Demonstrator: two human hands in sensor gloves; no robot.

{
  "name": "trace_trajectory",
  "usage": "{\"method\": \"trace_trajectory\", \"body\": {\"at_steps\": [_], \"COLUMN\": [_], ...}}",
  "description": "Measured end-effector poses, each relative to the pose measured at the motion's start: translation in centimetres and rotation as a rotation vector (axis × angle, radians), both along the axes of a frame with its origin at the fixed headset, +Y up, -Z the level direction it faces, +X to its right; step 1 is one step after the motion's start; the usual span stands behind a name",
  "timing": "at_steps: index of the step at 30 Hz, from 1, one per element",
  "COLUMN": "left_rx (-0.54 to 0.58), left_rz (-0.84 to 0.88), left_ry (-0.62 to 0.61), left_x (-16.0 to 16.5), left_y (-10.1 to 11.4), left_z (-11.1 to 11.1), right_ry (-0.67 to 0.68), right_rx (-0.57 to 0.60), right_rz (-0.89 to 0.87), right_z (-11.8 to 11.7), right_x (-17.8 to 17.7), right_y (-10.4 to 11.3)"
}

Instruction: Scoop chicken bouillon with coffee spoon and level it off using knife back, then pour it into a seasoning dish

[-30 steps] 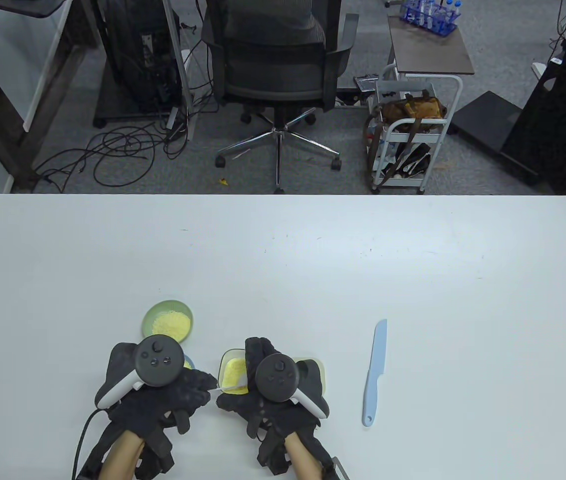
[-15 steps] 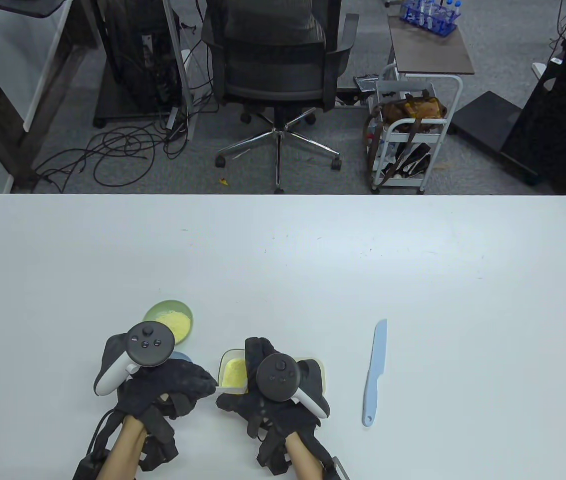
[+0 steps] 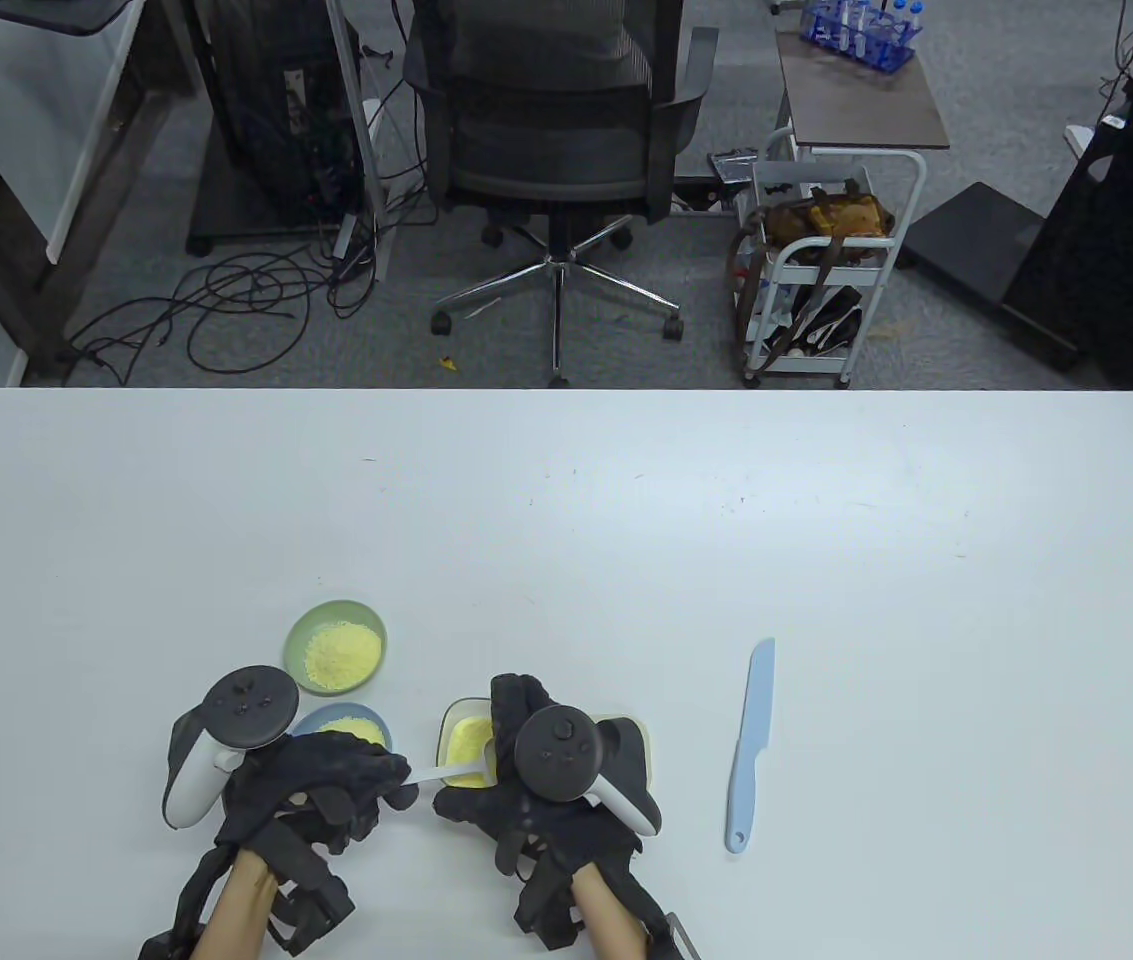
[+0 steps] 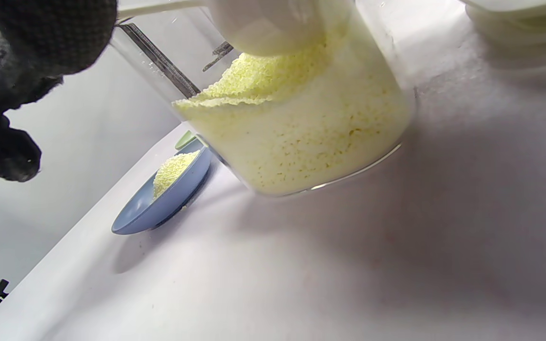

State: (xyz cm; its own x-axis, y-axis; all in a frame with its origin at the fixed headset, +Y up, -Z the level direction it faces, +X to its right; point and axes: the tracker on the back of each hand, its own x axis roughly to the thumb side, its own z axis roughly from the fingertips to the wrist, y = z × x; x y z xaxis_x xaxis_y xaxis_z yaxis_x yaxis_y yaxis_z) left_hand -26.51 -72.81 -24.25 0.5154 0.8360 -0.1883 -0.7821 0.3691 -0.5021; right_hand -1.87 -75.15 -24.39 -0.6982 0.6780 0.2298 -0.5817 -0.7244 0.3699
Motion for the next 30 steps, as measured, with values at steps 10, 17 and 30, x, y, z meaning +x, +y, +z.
{"method": "trace_trajectory", "body": {"at_steps": [10, 17, 30], "left_rx": [-0.028, 0.006, 0.036], "left_rz": [0.246, 0.245, 0.281], "left_ry": [0.054, 0.045, 0.053], "left_x": [-1.8, -2.1, -2.7], "left_y": [-1.6, -1.1, -0.7], "left_z": [1.2, 1.5, 1.5], "right_ry": [-0.002, -0.003, 0.003], "right_rx": [0.0, 0.001, 0.055], "right_rz": [0.003, 0.001, 0.013], "right_z": [0.0, 0.0, 1.2], "right_x": [0.0, 0.0, 3.7], "right_y": [0.0, 0.0, 2.4]}}
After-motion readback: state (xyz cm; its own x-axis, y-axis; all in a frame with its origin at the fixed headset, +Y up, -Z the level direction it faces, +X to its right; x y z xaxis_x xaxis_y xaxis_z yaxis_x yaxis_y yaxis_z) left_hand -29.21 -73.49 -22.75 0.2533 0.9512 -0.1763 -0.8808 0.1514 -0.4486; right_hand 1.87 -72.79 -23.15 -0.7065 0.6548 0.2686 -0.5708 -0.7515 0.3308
